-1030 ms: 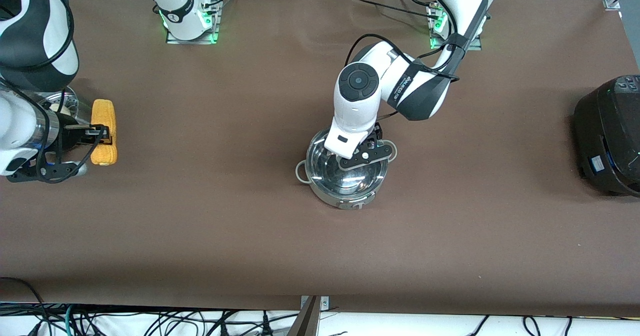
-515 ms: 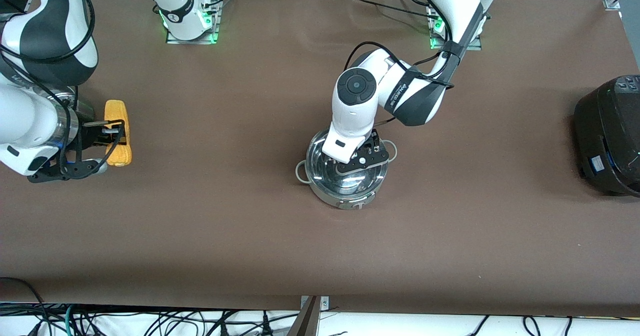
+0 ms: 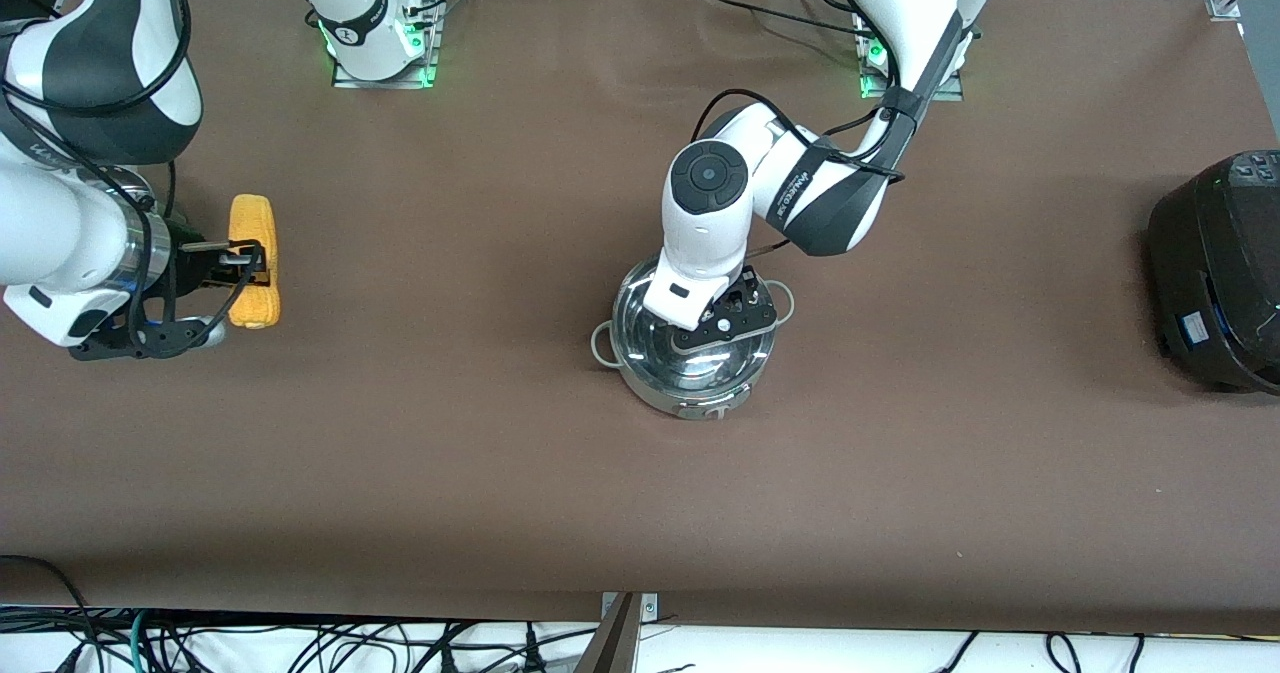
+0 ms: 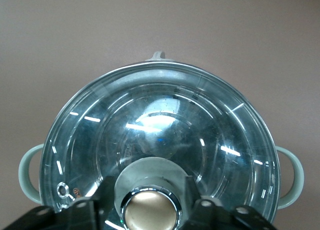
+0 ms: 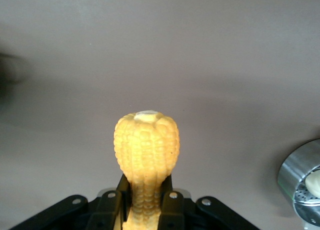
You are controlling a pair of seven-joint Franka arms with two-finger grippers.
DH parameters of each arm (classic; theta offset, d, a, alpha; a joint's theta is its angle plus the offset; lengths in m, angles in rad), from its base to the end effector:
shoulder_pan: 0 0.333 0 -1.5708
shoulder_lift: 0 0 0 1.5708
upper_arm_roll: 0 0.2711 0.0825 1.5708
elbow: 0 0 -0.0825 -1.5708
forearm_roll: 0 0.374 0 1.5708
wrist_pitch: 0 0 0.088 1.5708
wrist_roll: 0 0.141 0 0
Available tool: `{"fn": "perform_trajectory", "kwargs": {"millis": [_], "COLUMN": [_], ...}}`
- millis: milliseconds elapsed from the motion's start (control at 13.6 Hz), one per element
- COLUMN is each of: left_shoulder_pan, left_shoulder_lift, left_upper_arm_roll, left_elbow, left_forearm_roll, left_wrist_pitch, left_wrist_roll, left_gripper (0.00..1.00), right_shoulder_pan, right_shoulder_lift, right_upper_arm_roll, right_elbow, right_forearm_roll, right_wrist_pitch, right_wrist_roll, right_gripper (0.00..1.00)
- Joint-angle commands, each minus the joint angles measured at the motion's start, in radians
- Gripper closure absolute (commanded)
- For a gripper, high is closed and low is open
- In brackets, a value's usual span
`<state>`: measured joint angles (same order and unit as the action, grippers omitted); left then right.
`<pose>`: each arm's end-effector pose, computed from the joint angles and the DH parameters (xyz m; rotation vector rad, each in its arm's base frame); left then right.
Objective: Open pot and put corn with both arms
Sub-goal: 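Grasp the lid knob with the left gripper while the right gripper lifts corn, then lift the glass lid off the pot with the left gripper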
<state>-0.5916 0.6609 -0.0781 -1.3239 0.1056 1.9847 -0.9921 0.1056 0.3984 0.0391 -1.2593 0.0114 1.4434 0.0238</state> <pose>0.5567 -0.4168 0.2815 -3.0755 -0.4592 -0.0582 0.6107 0.0871 0.4443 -3.1091 -0.1863 0.3369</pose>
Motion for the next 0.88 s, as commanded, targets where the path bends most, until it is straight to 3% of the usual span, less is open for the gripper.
{"fn": "perform_trajectory", "kwargs": {"millis": [0,221,810], "left_shoulder_pan": [-0.001,0.003,0.058], "left_shoulder_lift": [0.019,0.013,-0.075], "left_upper_arm_roll": [-0.005,-0.006,-0.003], "left_elbow": [0.032,0.035,0.042], "left_forearm_roll": [0.023,0.022,-0.069], "left_wrist_pitch": [-0.001,-0.007,-0.121], "left_wrist_roll": [-0.005,-0.005,0.081], "left_gripper": [0.53,0.98,1.0], "right_shoulder_pan": [0.009,0.014,0.103], "right_shoulder_lift": [0.011,0.011,0.013], "right_upper_arm_roll": [0.001,0.002,0.022], "right_elbow": [0.038,0.038,0.041], "right_forearm_roll": [0.018,0.018,0.019], "right_wrist_pitch": [-0.029,-0.029,-0.014], "right_wrist_roll": [0.025,0.025,0.201], "right_gripper": [0.94,0.94,0.94]}}
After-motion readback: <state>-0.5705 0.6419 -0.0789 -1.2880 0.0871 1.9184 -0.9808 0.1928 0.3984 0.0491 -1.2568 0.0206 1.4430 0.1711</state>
